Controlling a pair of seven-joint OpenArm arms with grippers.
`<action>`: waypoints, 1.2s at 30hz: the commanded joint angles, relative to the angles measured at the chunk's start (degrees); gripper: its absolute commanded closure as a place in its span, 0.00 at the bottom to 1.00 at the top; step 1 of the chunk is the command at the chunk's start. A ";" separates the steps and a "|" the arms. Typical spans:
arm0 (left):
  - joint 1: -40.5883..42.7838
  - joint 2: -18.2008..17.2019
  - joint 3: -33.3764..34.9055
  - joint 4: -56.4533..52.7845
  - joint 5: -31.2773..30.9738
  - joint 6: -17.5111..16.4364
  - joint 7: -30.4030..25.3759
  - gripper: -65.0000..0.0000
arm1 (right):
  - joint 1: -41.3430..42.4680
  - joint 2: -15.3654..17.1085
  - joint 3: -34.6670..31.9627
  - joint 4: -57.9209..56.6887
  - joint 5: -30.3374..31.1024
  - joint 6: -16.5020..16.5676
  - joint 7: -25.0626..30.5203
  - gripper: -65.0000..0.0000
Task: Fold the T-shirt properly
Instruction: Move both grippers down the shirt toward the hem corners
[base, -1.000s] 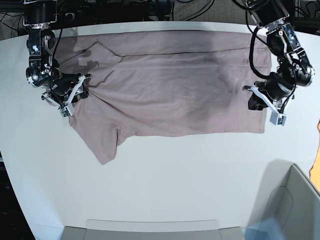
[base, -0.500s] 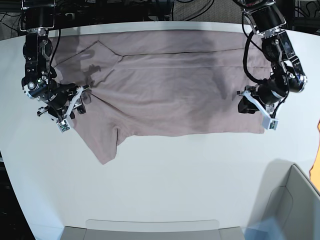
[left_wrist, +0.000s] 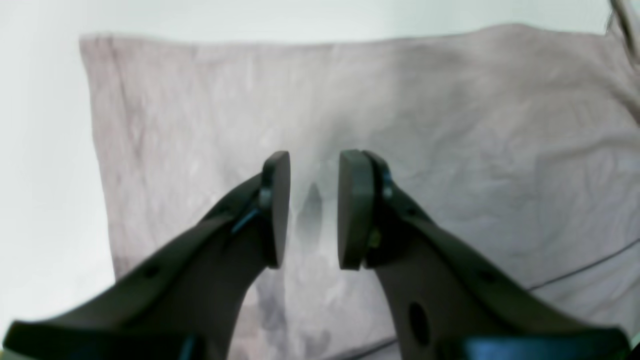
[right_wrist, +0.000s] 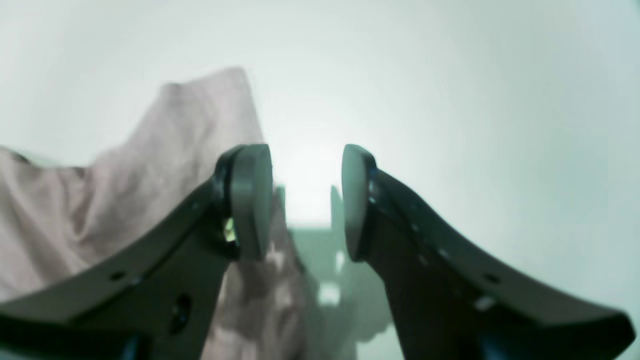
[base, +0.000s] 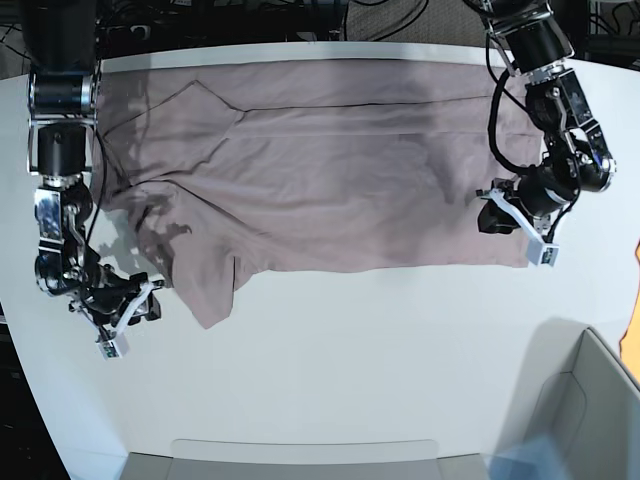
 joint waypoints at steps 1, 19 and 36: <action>-0.78 -0.55 -0.10 0.89 -0.72 -0.08 -0.78 0.73 | 3.59 1.11 -1.27 -2.51 0.35 -0.05 2.22 0.63; -0.78 -0.55 -0.27 0.89 -0.99 -0.08 -0.78 0.73 | 5.97 -3.29 -9.80 -20.18 0.26 -0.22 10.30 0.63; -15.37 -10.66 9.13 -26.45 -0.72 0.54 -16.87 0.72 | 1.57 -4.34 -9.80 -16.57 0.26 -0.14 8.19 0.63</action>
